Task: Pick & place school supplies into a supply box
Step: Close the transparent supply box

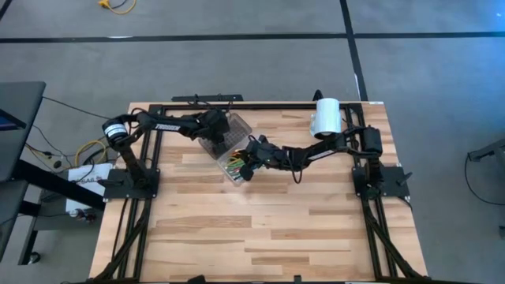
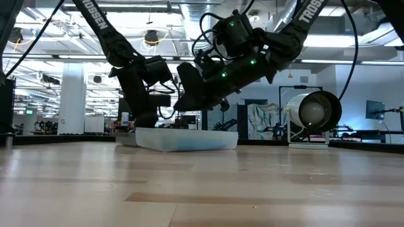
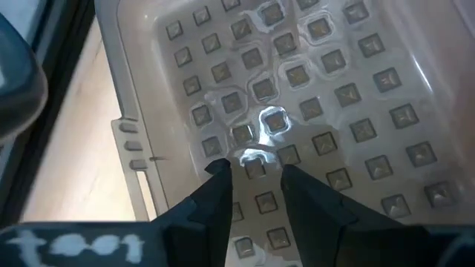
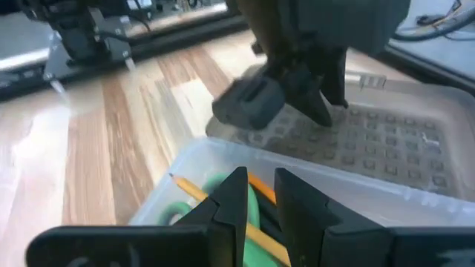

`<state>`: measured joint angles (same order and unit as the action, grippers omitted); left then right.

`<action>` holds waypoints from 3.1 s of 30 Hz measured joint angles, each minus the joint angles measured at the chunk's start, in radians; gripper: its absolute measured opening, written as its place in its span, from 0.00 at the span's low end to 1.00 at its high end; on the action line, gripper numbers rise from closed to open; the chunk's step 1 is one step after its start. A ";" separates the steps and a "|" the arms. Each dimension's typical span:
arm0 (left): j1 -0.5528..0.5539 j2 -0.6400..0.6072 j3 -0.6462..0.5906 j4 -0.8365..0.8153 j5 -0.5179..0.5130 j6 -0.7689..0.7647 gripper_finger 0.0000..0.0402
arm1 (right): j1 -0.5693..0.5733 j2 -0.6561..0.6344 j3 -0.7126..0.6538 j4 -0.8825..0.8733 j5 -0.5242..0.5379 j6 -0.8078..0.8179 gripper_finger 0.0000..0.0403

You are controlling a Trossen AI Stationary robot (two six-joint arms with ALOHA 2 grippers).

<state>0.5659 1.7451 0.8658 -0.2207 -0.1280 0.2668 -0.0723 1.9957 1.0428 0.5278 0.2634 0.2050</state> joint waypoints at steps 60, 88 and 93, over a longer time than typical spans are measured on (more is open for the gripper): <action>-0.570 -0.234 -0.007 -0.289 0.017 -0.354 0.28 | 0.296 -0.204 0.000 -0.730 0.341 -0.003 0.16; -0.425 -0.417 -0.144 -0.523 -0.011 0.051 0.28 | 0.536 -0.204 -0.001 -0.861 0.338 0.086 0.16; -0.383 -0.417 -0.203 -0.453 0.058 0.056 0.28 | 0.551 -0.204 -0.001 -0.892 0.338 0.168 0.16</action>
<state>0.1826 1.3285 0.6626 -0.6741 -0.0696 0.3225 0.4786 1.7912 1.0417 -0.3637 0.6014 0.3734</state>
